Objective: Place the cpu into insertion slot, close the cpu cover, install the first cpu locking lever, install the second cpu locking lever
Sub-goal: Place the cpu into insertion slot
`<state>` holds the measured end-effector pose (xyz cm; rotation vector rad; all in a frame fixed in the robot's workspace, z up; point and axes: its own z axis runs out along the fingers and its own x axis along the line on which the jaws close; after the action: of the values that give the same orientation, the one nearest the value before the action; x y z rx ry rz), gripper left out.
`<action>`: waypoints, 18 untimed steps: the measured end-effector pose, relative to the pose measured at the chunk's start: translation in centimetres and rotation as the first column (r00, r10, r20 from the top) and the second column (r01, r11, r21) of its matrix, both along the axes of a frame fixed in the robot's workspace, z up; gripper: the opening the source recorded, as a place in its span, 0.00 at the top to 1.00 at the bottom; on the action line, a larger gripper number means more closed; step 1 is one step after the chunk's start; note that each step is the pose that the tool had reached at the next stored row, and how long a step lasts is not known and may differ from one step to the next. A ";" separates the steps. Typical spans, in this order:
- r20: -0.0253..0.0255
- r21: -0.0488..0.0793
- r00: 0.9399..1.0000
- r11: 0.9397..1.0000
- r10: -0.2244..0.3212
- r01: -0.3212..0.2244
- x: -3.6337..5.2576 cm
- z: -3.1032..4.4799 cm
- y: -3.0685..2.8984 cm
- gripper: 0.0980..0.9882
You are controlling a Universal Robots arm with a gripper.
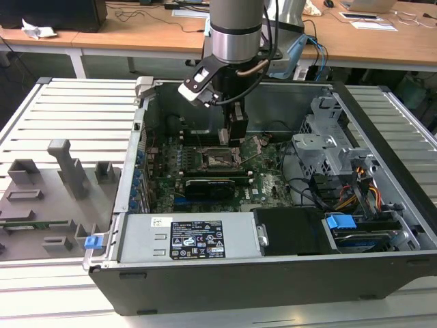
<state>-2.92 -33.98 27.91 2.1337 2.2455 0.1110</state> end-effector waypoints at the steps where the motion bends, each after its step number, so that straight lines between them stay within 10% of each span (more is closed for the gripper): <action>1: 0.000 0.000 1.000 1.000 0.000 0.000 0.00 -0.07 0.00 0.50; 18: -0.002 0.000 1.000 1.000 0.000 0.000 0.00 -1.18 0.00 0.50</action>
<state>-2.92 -33.98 26.73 2.1346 2.2464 0.1093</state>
